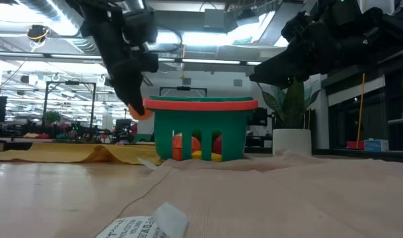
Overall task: Pick and placing Produce into tupperware
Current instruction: Put the orange into the basket
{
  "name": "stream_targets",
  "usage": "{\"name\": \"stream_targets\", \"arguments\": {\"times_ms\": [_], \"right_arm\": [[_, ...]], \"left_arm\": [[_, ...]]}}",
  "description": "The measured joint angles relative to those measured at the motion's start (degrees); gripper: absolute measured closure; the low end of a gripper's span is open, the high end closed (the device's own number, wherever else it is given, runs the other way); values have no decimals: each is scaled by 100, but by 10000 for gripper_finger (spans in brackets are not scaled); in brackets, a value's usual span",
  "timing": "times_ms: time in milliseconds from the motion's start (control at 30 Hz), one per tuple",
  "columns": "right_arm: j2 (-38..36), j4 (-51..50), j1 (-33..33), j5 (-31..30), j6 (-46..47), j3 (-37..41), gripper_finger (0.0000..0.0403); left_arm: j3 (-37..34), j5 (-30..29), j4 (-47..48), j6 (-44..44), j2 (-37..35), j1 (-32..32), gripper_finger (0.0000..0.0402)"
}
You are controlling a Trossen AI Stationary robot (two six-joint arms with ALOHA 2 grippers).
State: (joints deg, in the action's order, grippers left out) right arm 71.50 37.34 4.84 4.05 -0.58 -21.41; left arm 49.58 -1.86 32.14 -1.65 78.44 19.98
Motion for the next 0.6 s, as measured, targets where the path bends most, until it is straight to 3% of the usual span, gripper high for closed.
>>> {"name": "stream_targets", "arguments": {"times_ms": [400,600], "right_arm": [[0,-7,0,0,4,2,178],[0,0,2,0,-15,0,178]], "left_arm": [[-220,-408,-116,-380,-1250,-1060,165],[-1086,-453,-1344,-459,-2117,-1467,165]]}}
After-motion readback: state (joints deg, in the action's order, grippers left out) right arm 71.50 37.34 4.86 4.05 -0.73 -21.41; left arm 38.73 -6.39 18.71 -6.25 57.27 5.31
